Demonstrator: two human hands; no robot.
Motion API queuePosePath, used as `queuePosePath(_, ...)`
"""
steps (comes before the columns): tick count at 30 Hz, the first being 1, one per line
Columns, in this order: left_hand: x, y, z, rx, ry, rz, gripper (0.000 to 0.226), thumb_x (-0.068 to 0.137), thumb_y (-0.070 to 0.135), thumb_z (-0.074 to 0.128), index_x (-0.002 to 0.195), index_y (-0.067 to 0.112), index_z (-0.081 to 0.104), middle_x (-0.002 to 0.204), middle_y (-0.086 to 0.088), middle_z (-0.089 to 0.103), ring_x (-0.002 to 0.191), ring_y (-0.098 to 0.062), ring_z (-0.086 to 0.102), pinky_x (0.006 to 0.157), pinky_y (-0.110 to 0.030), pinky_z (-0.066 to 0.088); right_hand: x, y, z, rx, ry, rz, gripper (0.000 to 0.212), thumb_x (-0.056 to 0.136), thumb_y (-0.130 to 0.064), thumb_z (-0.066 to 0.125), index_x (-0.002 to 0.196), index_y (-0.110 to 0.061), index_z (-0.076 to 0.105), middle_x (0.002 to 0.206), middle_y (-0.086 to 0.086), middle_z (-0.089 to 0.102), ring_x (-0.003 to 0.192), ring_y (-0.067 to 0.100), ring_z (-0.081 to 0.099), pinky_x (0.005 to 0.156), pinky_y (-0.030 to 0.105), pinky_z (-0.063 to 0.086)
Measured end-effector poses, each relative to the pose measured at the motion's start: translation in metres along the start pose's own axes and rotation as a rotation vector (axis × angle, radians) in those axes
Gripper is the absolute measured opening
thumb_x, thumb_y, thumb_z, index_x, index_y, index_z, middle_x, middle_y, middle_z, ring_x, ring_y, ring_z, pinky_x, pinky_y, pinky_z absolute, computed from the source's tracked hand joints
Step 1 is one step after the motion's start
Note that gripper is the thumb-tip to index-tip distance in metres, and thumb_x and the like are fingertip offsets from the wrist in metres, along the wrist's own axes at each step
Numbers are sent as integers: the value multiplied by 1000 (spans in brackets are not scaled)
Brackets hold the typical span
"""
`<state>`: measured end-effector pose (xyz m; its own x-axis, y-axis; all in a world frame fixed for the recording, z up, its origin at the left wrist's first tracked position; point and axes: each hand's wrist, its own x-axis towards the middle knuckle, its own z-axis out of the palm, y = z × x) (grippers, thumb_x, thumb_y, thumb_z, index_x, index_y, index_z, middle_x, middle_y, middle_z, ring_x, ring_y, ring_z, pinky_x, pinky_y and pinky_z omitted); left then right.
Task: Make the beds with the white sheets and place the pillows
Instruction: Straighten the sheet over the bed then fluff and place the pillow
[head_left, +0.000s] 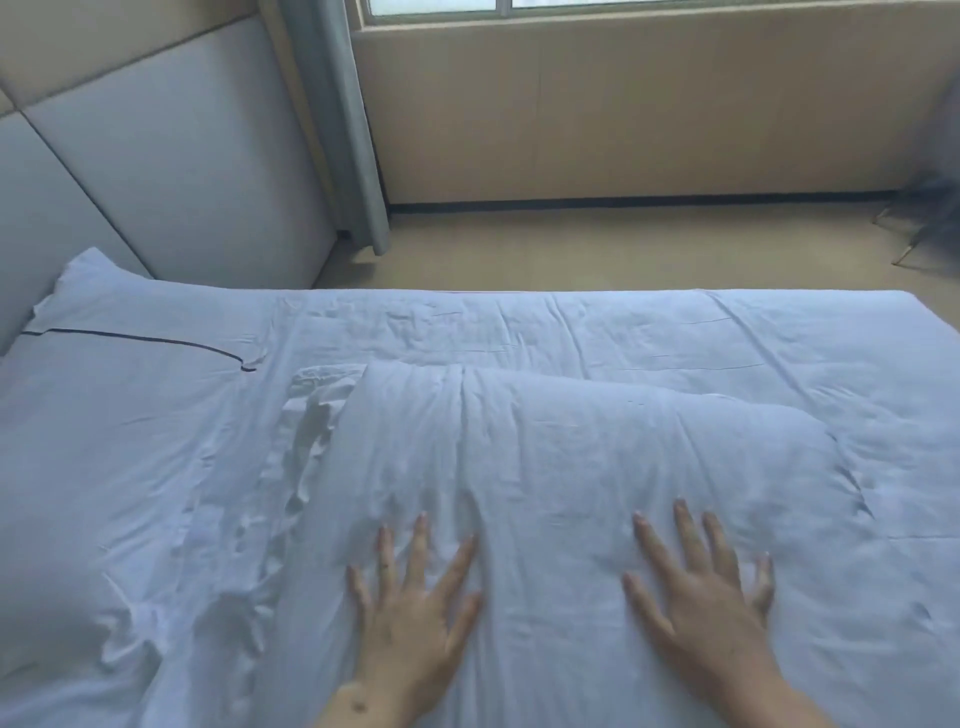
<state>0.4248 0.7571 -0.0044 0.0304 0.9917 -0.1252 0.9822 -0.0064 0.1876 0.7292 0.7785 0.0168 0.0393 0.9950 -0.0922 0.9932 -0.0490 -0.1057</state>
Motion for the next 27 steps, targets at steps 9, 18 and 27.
queuePosePath(9, 114, -55, 53, 145, 215, 41, 59, 94, 67, 14, 152, 53, 14, 166, 5, 10, 151, -42, 2, 110, -74, 10, 104, 98, 40, 35, 24, 334, 72, 80, -86, 12, 145, -62, -7, 164, -18, -6, 151, 15, -5, 106, 76, 11)
queuePosePath(18, 142, -54, 110, 125, 221, 20, 59, 95, 64, 11, 153, 51, 4, 167, 4, -4, 150, -42, -8, 112, -72, 1, 126, 126, 112, 172, 65, 345, 67, 88, -80, 18, 146, -58, -6, 163, -20, -4, 150, 17, 1, 106, 72, 21)
queuePosePath(27, 17, -17, 38, -81, -7, -185, 60, 88, 56, 30, 144, 41, 45, 153, -9, 43, 140, -35, 38, 112, -53, 30, 10, 94, 46, 338, -44, 420, 70, 83, -63, 21, 141, -33, 44, 137, 14, 56, 128, 37, 49, 104, 60, 37)
